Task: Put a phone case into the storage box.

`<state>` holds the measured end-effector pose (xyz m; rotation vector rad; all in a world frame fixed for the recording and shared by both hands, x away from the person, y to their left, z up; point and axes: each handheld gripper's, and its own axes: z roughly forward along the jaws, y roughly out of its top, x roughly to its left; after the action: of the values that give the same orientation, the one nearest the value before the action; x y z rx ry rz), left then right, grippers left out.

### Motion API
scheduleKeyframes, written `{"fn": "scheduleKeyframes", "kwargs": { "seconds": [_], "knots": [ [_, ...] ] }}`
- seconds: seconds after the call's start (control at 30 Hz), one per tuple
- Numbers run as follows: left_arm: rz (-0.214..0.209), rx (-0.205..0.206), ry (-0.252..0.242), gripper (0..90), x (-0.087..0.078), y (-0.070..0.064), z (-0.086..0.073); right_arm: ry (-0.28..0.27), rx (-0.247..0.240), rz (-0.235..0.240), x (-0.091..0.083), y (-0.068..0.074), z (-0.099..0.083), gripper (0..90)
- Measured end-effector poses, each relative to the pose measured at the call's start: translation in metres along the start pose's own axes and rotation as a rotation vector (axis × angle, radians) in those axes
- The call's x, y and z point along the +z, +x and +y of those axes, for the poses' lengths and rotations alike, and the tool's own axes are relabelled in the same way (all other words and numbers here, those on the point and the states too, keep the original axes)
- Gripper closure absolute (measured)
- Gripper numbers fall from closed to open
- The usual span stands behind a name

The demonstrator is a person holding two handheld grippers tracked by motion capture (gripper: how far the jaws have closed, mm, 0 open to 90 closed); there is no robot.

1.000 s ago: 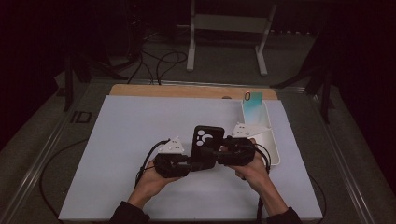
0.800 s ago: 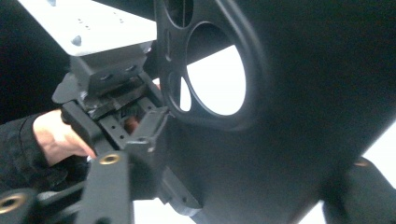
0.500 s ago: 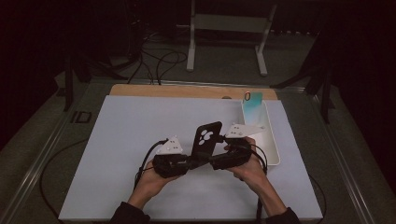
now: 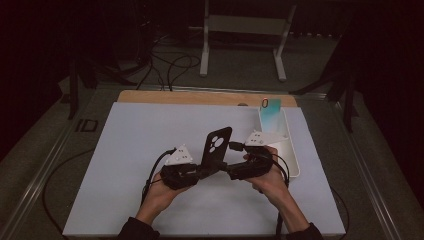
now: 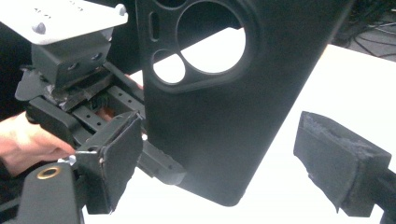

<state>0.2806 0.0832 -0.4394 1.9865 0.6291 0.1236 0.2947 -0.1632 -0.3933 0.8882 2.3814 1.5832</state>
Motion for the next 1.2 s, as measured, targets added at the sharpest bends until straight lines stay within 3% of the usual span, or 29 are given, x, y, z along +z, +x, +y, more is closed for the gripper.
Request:
{"fn": "scheduleKeyframes", "kwargs": {
  "seconds": [0.13, 0.5, 0.6, 0.87, 1.2],
  "knots": [
    [0.023, -0.009, -0.009, 80.5, -0.001, 0.001, -0.001, 0.004, 0.013, -0.042, -0.002, 0.001, 0.003, 16.0],
    [0.048, -0.011, -0.009, 80.5, -0.001, 0.001, -0.001, -0.023, 0.034, -0.093, -0.005, 0.006, 0.012, 16.0],
    [0.051, -0.007, -0.005, 80.5, 0.0, 0.0, -0.002, -0.017, 0.032, -0.15, -0.003, 0.009, 0.016, 16.1],
    [0.045, -0.004, 0.003, 80.5, 0.002, -0.001, -0.003, -0.047, 0.045, -0.14, 0.001, 0.015, 0.023, 15.4],
    [0.04, -0.009, -0.006, 80.6, 0.003, -0.003, -0.003, -0.101, 0.116, -0.142, 0.006, 0.013, 0.03, 12.9]
  ]
}}
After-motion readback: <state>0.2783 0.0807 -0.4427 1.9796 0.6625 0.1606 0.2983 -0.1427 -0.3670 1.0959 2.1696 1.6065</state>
